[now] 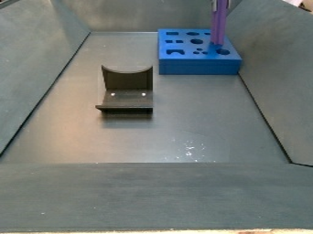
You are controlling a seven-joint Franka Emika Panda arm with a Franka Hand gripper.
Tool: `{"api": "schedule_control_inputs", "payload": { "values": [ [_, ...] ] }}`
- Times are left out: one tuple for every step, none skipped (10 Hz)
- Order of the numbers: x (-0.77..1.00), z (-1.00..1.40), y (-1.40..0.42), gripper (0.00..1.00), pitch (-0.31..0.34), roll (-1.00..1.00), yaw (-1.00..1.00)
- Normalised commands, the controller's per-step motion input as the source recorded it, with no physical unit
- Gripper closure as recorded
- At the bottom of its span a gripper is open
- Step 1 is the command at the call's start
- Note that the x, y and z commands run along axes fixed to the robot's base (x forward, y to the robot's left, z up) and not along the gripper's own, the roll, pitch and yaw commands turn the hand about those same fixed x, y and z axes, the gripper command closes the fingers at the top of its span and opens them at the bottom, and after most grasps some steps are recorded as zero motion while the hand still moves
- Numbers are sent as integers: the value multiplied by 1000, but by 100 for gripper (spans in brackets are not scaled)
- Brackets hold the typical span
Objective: Pick up the star object. Move up. Move to above the board. Insert the star object.
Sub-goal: Insert the star object.
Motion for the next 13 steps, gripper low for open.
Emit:
{"api": "schedule_control_inputs", "payload": {
  "values": [
    [809,40,0,100,-67,-170,-177],
    [926,49,0,100,0,-156,-231],
    [863,0,0,100,0,-70,-229],
    [223,0,0,100,77,0,-126],
    [0,-71,-14,100,0,23,0],
    [520,-360,0,100,0,-34,0],
    [643,-306,229,100,0,-104,0],
    [0,0,171,100,0,-63,17],
    [9,0,0,100,0,-26,0],
    [800,-191,106,100,-54,-229,-106],
    [1000,-131,274,100,-96,-220,0],
    [934,-77,300,100,-67,-297,-69],
    [31,-126,0,100,-81,-24,-197]
  ]
}}
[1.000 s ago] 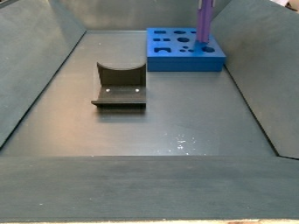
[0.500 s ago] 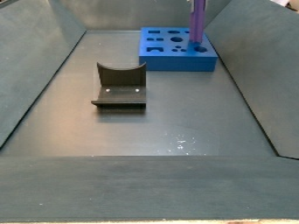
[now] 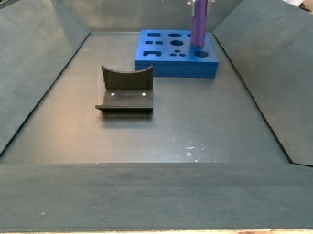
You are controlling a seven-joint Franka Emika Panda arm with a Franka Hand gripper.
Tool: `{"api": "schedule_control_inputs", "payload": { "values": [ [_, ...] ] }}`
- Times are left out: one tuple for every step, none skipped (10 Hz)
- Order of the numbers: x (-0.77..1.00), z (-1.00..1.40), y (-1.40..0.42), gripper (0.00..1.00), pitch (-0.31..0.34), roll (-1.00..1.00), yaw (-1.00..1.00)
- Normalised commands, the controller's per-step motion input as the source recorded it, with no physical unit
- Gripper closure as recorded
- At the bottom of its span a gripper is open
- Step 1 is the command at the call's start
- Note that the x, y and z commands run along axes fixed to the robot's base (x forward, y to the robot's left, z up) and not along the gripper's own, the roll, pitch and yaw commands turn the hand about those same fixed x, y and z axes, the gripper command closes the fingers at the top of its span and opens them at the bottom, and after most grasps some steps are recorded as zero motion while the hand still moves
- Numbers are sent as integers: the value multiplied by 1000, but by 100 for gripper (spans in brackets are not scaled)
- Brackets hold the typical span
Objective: Pick up the star object. Move up. Move to above the board. Insert the star object.
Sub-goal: Insert the star object.
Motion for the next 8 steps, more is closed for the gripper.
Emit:
{"api": "schedule_control_inputs", "payload": {
  "values": [
    [-426,-517,0,100,-359,0,0],
    [-703,-391,0,100,-459,0,-91],
    [-720,-391,0,100,-459,0,-71],
    [-703,-363,0,100,-467,0,-69],
    [-694,-354,0,100,-477,0,-80],
    [-706,-306,0,100,-499,0,-43],
    [-740,-154,0,100,-500,-24,0],
    [-777,-197,0,100,-500,0,0]
  ]
}}
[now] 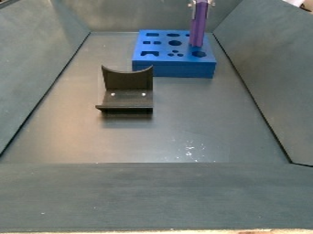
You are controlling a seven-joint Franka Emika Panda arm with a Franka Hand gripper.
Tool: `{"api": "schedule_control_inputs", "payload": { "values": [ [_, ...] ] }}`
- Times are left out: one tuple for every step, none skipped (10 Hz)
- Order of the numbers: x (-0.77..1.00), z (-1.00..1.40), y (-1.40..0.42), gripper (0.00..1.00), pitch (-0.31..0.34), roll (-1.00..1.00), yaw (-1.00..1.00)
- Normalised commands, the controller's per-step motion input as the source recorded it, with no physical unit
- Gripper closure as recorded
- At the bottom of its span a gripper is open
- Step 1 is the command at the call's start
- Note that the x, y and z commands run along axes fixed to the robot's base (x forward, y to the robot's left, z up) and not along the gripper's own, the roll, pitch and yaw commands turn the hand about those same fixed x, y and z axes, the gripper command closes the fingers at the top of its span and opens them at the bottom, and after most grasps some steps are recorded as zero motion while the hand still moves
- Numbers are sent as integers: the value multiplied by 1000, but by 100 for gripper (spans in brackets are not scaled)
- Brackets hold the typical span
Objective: Pick up the star object. Move up. Move to above the board. Insert the star object.
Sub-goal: Insert the star object.
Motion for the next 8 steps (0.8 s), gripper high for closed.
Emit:
{"api": "schedule_control_inputs", "payload": {
  "values": [
    [-840,-417,-183,100,-419,146,0],
    [-746,-314,-431,100,-289,397,0],
    [-666,-397,-529,100,-209,429,0],
    [-366,-374,-500,100,-224,317,17],
    [0,0,0,100,-6,0,0],
    [0,0,0,100,0,-9,0],
    [0,-83,-51,100,-61,4,0],
    [-34,-580,-511,100,-321,101,143]
  ]
}}
